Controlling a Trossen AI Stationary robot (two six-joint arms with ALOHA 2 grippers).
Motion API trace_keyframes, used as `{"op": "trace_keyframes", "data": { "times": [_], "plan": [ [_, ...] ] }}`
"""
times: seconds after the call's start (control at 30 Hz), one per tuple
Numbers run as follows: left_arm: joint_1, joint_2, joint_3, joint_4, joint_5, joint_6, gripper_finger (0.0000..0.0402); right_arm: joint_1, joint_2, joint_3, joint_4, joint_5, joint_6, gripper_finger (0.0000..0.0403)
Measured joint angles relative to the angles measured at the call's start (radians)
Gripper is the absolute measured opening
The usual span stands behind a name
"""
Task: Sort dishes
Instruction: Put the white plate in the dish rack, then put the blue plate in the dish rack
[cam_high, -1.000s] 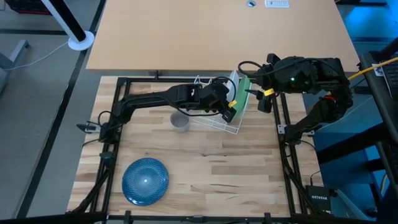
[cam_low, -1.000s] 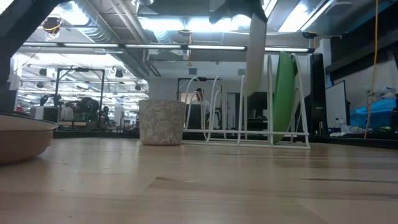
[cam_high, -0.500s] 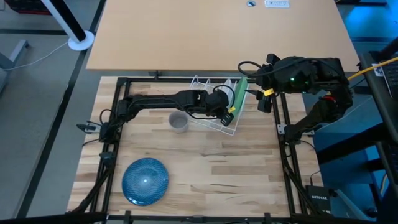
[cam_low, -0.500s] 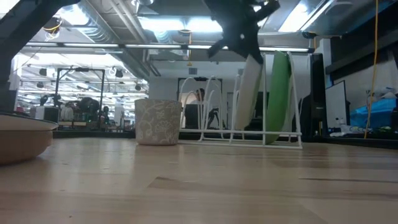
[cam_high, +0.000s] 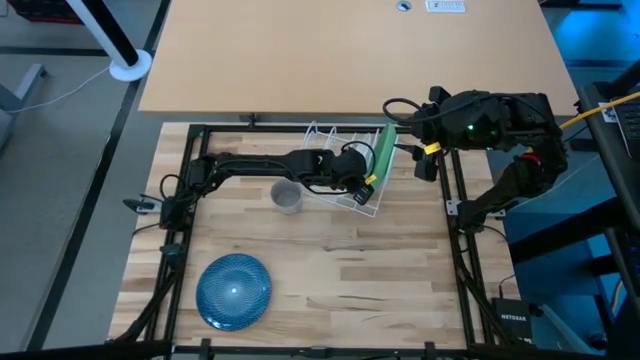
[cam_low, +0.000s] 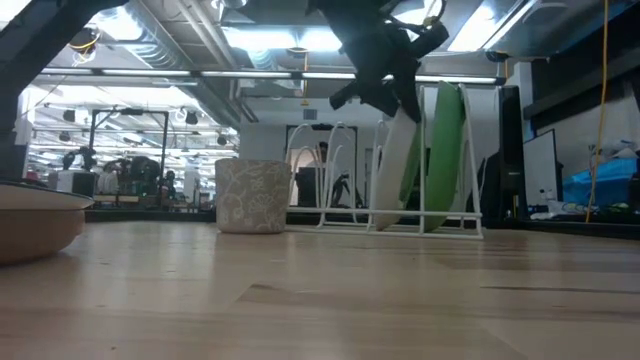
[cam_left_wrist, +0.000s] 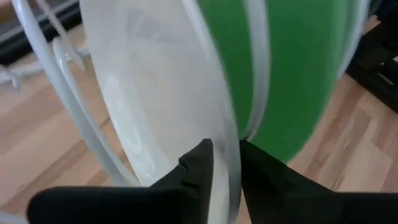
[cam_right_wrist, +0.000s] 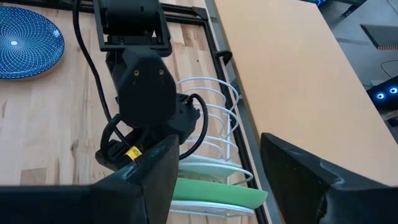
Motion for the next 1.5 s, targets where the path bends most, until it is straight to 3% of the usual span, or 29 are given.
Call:
{"op": "trace_keyframes", "data": {
  "times": [0.2,0.4,0.63,0.73,0.8,0.97,1.2,1.5],
  "plan": [
    [0.008,-0.004,0.065,0.017,0.004,0.047,0.0115,0.0,0.0,0.0,0.0,0.0,0.0,0.0227],
    [0.021,-0.011,0.12,-0.057,0.125,0.063,0.0154,0.0,0.0,0.0,0.0,0.0,0.0,0.0227],
    [0.027,-0.055,0.188,-0.352,0.48,0.06,0.0152,0.0,0.0,0.0,0.0,-0.002,0.0,0.0227],
    [-0.011,-0.082,0.189,-0.512,0.634,0.033,0.0147,0.0,0.0,0.0,0.001,-0.033,0.0,0.0227],
    [-0.061,-0.091,0.19,-0.627,0.682,0.007,0.0144,0.0,0.0,0.0,0.0,-0.062,0.0,0.0227],
    [-0.22,-0.092,0.188,-0.881,0.678,-0.047,0.0143,0.0,0.0,0.0,-0.001,-0.152,0.007,0.0227],
    [-0.468,-0.088,0.15,-0.876,0.638,-0.188,0.0143,0.001,0.0,-0.078,0.001,-0.367,0.063,0.0227],
    [-0.78,-0.088,0.142,-0.822,0.284,-0.483,0.0143,0.001,0.001,-0.421,0.123,-0.534,0.064,0.0227]
  ]
}}
